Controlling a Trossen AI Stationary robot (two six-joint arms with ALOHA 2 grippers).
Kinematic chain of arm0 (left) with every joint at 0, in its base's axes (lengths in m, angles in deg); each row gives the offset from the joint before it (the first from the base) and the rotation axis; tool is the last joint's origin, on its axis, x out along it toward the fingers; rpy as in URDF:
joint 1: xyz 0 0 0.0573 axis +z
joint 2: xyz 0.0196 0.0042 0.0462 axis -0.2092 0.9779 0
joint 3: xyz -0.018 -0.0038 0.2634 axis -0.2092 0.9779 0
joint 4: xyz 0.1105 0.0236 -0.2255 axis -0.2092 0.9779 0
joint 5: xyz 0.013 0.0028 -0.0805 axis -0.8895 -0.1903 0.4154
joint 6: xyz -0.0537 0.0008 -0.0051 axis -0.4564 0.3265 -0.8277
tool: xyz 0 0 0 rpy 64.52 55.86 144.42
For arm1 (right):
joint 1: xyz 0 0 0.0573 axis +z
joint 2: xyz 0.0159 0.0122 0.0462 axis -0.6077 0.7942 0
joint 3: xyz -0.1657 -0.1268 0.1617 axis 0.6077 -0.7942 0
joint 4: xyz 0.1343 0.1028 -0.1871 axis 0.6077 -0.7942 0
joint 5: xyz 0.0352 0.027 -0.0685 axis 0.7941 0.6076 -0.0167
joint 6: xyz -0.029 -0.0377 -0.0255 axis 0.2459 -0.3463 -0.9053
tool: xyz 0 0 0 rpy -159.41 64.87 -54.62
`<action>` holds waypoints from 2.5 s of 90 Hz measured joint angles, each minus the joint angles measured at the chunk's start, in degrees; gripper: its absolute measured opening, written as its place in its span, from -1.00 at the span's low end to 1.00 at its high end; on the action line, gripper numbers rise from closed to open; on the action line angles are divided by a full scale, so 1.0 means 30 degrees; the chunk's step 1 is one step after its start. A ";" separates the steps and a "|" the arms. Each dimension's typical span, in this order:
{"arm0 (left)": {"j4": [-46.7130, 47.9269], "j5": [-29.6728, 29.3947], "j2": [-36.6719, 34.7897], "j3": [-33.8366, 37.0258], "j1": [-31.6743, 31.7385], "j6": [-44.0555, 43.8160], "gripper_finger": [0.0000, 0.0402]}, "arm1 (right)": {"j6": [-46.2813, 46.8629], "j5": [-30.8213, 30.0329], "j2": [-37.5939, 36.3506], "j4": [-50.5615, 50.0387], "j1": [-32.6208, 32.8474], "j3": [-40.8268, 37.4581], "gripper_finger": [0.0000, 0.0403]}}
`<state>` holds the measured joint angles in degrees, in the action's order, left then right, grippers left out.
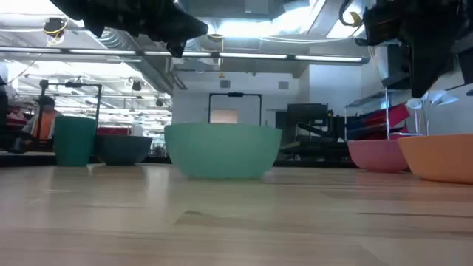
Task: Nest bowls inside each other
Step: Stack the orange bowl on top of the green bowl
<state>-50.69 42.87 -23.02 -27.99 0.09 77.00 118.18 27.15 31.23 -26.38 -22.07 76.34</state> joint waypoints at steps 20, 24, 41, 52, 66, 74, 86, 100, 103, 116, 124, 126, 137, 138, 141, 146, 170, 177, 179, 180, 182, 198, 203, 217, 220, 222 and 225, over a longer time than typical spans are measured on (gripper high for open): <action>0.0602 -0.0278 0.0000 0.0000 0.0000 0.0068 -1.00 | 0.1621 -0.0351 0.0304 -0.2114 0.0000 -0.0002 -0.20; 0.0626 -0.0330 0.0000 0.0000 0.0000 0.0105 -1.00 | 0.1858 -0.0470 0.0346 -0.2401 0.0000 -0.0015 -0.19; 0.0674 -0.0350 0.0003 0.0000 0.0000 0.0212 -1.00 | 0.2062 -0.0760 0.0669 -0.2479 0.0000 -0.0007 -0.17; 0.0730 -0.0372 0.0002 0.0000 0.0000 -0.0038 -1.00 | 0.2121 -0.1048 0.1046 -0.2819 0.0000 -0.0007 -0.17; 0.0932 -0.0569 0.0007 0.0000 -0.0007 -0.0282 -1.00 | 0.2128 -0.1524 0.1674 -0.3341 0.0000 -0.0007 -0.17; 0.1018 -0.0759 0.0007 0.0000 0.0000 -0.0492 -1.00 | 0.2128 -0.1527 0.2002 -0.3512 0.0000 -0.0008 -0.17; 0.1018 -0.0765 0.0007 0.0000 0.0000 -0.0349 -1.00 | 0.2126 -0.1929 0.2242 -0.3418 0.0000 -0.0057 -0.17; 0.1011 -0.0760 0.0007 0.0000 0.0000 -0.0311 -1.00 | 0.2364 -0.1981 0.2231 -0.2515 0.0000 -0.1044 -0.17; 0.1020 -0.0765 0.0007 0.0000 0.0000 -0.0311 -1.00 | 0.2449 -0.1862 0.2213 -0.2324 0.0000 -0.1317 -0.17; 0.1014 -0.0759 0.0007 0.0000 0.0000 -0.0318 -1.00 | 0.2631 -0.1672 0.2216 -0.1144 0.0000 -0.2092 -0.17; 0.1012 -0.0765 0.0007 0.0000 0.0000 -0.0420 -1.00 | 0.2631 -0.1791 0.2216 -0.0602 0.0000 -0.2342 -0.17; 0.1021 -0.0765 0.0007 0.0000 0.0000 -0.0459 -1.00 | 0.2638 -0.1837 0.2209 -0.0409 0.0000 -0.2430 -0.17; 0.1140 -0.0764 0.0007 0.0000 0.0000 -0.0551 -1.00 | 0.2902 -0.2001 0.2209 -0.0033 0.0000 -0.2866 -0.18; 0.1152 -0.0760 0.0007 0.0000 0.0000 -0.0551 -1.00 | 0.2937 -0.2051 0.2209 -0.0026 0.0000 -0.2907 -0.18; 0.1188 -0.0765 0.0007 0.0000 0.0000 -0.0594 -1.00 | 0.3002 -0.2168 0.2209 0.0024 0.0000 -0.3023 -0.20; 0.1306 -0.0763 0.0007 0.0000 0.0000 -0.0610 -1.00 | 0.3047 -0.2175 0.2209 0.0031 0.0000 -0.3150 -0.25; 0.1282 -0.0765 0.0007 0.0000 0.0000 -0.0650 -1.00 | 0.3057 -0.2328 0.2209 0.0035 0.0000 -0.3177 -0.83; 0.1273 -0.0765 0.0007 0.0000 -0.0020 -0.0669 -1.00 | 0.2842 -0.2481 0.2194 -0.0099 0.0015 -0.3177 -0.95; 0.1267 -0.0765 0.0007 0.0000 -0.0032 -0.0675 -1.00 | 0.2843 -0.2512 0.2201 -0.0042 0.0015 -0.3177 -0.95; 0.1267 -0.0765 0.0007 0.0000 -0.0036 -0.0675 -1.00 | 0.2845 -0.2498 0.2201 -0.0010 0.0015 -0.3177 -0.95; 0.1267 -0.0759 0.0007 0.0000 -0.0036 -0.0675 -1.00 | 0.2842 -0.2486 0.2201 0.0006 0.0015 -0.3177 -0.95; 0.0992 -0.0478 -0.0205 0.0000 -0.0072 -0.0613 -1.00 | 0.2353 -0.2308 0.2201 0.0031 0.0000 -0.2652 -0.98; 0.0902 -0.0417 -0.0482 0.0000 -0.0169 -0.0476 -1.00 | 0.2077 -0.2335 0.2201 0.0061 0.0000 -0.2295 -0.99; -0.0042 -0.0313 -0.1498 0.0653 -0.0328 -0.0064 -1.00 | 0.1240 -0.2699 0.2201 0.0192 0.0000 -0.1028 -1.00; -0.0547 -0.0321 -0.1783 0.1030 -0.0321 -0.0233 -1.00 | 0.1030 -0.2776 0.2201 0.0200 0.0000 -0.0772 -1.00; -0.0921 -0.0321 -0.1976 0.1306 -0.0294 -0.0443 -1.00 | 0.0925 -0.2835 0.2203 0.0212 0.0000 -0.0618 -1.00; -0.1214 -0.0321 -0.2340 0.1694 -0.0254 -0.0681 -1.00 | 0.0821 -0.2859 0.2201 0.0279 0.0000 -0.0410 -1.00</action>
<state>-54.33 41.91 -30.05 -22.90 -0.67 74.96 120.64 18.57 37.83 -25.55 -22.07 75.11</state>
